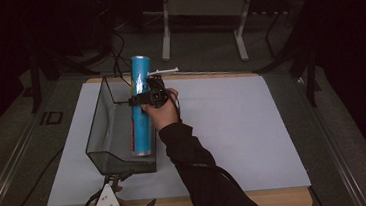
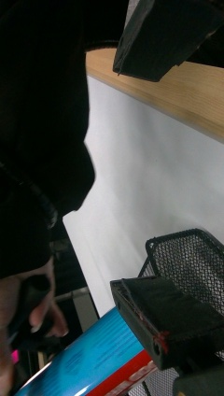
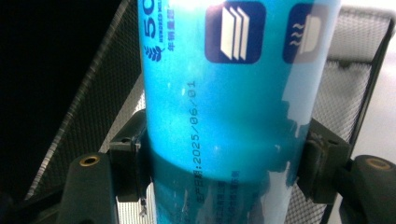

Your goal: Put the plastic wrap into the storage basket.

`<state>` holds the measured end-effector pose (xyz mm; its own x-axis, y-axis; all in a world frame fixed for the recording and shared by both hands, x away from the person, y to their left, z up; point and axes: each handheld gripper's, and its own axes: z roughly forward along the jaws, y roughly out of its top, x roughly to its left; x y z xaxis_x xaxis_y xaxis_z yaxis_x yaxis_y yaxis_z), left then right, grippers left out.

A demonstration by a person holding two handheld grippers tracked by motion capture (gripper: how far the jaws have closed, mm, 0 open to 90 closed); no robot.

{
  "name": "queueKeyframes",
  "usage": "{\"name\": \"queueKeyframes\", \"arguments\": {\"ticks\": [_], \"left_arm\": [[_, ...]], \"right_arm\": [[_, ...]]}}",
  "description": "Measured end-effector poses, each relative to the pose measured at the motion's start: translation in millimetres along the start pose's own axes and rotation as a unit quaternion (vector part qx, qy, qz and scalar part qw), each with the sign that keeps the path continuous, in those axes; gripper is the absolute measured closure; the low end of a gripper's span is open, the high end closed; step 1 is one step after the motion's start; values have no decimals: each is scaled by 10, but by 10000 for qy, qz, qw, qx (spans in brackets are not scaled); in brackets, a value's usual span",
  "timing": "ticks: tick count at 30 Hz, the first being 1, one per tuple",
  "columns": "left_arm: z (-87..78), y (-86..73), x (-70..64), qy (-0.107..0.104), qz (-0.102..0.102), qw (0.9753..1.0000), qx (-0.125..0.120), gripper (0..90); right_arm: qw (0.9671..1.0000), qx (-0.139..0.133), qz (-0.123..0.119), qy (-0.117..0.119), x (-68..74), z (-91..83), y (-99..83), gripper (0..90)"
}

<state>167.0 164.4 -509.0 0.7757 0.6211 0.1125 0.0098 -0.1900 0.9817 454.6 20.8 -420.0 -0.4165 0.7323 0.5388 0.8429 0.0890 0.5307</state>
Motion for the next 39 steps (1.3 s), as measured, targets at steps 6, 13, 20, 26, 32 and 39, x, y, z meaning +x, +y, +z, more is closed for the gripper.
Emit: {"name": "queueKeyframes", "arguments": {"ticks": [6, 13, 20, 26, 32, 39], "left_arm": [[2, 3, -4, -4, -5, 10000, -22, 8], [-3, 5, -1, 2, -1, 10000, -35, 8], [2, 5, -2, -13, -4, 10000, -32, 8], [3, 6, -6, -19, 6, 10000, -31, 8], [-3, 7, 1, -22, 3, 10000, -27, 8], [4, 7, -5, -44, -2, 10000, -16, 8]], "right_arm": [[9995, 276, 84, -152, -40, 145, -115, 319], [9985, 472, 272, -66, -65, 235, -184, 318], [9986, 414, 301, -106, -81, 274, -222, 315], [9987, 352, 239, -281, -111, 359, -270, 304], [9979, 380, 238, -468, -126, 416, -297, 297], [9974, 378, 47, -616, -110, 432, -309, 283]]}}
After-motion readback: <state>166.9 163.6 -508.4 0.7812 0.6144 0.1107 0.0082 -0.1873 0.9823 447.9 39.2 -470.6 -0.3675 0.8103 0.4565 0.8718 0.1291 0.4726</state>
